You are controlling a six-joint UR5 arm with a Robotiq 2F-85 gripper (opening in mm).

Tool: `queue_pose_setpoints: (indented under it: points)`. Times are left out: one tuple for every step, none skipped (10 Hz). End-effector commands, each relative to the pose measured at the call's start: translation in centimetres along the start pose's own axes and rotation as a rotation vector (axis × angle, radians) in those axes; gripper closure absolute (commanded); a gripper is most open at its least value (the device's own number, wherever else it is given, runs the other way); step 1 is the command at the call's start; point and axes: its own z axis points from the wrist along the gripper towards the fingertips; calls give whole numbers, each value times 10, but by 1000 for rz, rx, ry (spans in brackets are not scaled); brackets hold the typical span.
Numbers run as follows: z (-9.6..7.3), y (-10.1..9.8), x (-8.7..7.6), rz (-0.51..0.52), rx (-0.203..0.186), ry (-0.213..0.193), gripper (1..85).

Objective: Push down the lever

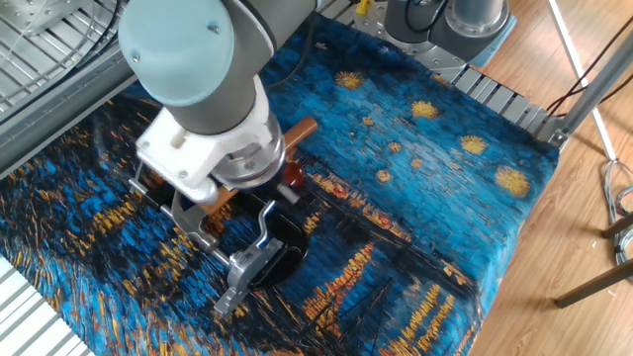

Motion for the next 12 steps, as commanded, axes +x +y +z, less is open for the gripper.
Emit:
queue_pose_setpoints:
  points:
    - [-1, -8, -23, 28, 5, -37, 840]
    - [-2, -13, -29, 32, 13, -56, 840]
    - [-7, -18, -37, 34, 15, -99, 840]
    - [-14, -23, -40, 29, 4, -115, 840]
    - [-20, -35, -45, 9, 7, -143, 840]
    - [-27, -48, -48, -21, 8, -167, 840]
    - [-29, -52, -52, -33, -11, -193, 840]
    - [-27, -57, -59, -48, -2, -219, 840]
    - [-28, -52, -66, -75, -24, -247, 840]
    - [-27, -27, -54, -14, -129, -200, 840]
    - [-27, -25, -52, 66, -144, -188, 840]
    - [-27, -41, -59, 76, -82, -218, 840]
